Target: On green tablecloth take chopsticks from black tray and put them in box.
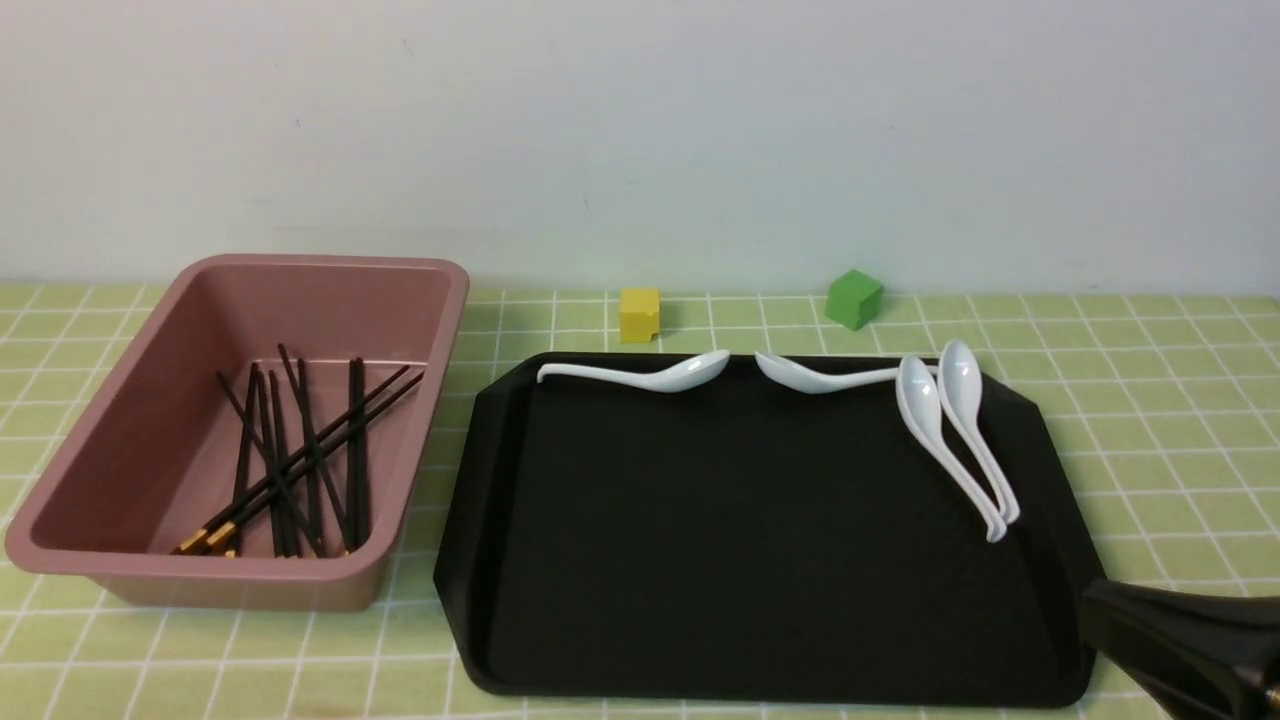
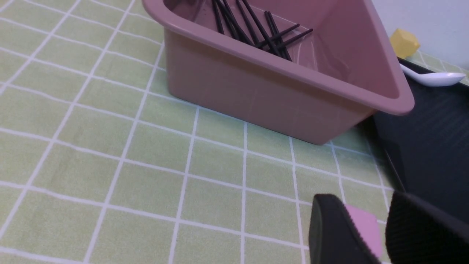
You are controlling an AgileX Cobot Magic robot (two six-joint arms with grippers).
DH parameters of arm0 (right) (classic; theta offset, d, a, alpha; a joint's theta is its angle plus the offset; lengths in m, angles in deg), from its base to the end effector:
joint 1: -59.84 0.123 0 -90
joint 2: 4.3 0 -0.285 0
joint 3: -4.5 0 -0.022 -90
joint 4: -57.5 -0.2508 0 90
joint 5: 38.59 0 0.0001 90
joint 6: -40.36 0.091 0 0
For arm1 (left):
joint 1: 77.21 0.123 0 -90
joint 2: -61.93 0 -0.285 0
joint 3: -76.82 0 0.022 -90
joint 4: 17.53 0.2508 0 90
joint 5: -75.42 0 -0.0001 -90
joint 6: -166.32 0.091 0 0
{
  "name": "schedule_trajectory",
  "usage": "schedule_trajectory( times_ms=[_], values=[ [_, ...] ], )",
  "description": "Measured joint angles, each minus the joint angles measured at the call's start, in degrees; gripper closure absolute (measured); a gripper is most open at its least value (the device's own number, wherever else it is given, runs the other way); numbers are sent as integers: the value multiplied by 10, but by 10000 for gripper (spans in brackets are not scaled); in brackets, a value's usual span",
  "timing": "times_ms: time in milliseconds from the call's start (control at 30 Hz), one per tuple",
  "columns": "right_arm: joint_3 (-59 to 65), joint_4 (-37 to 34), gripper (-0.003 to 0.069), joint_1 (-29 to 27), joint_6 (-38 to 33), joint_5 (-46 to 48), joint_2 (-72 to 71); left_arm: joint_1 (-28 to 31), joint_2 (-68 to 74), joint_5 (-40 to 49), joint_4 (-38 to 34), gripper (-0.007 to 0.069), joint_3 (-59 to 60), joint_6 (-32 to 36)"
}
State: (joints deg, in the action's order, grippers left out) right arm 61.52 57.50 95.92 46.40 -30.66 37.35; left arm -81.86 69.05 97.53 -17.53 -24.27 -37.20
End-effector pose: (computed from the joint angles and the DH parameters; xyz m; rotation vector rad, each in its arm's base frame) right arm 0.1014 0.0739 0.2703 -0.4902 1.8270 0.5067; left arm 0.0521 -0.0042 0.1692 -0.3117 1.8756 -0.3353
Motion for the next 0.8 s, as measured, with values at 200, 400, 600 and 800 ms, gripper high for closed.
schedule_trajectory(
  times_ms=[200,400,600,800],
  values=[
    [2,0,657,0,0,-5,0,0,0,0,0,386,0,0],
    [2,0,653,0,0,-6,0,0,0,0,0,386,0,0],
    [2,0,645,0,0,-6,0,0,0,0,0,386,0,0],
    [9,0,640,0,0,-7,-9,0,0,0,0,386,0,0]
  ],
)
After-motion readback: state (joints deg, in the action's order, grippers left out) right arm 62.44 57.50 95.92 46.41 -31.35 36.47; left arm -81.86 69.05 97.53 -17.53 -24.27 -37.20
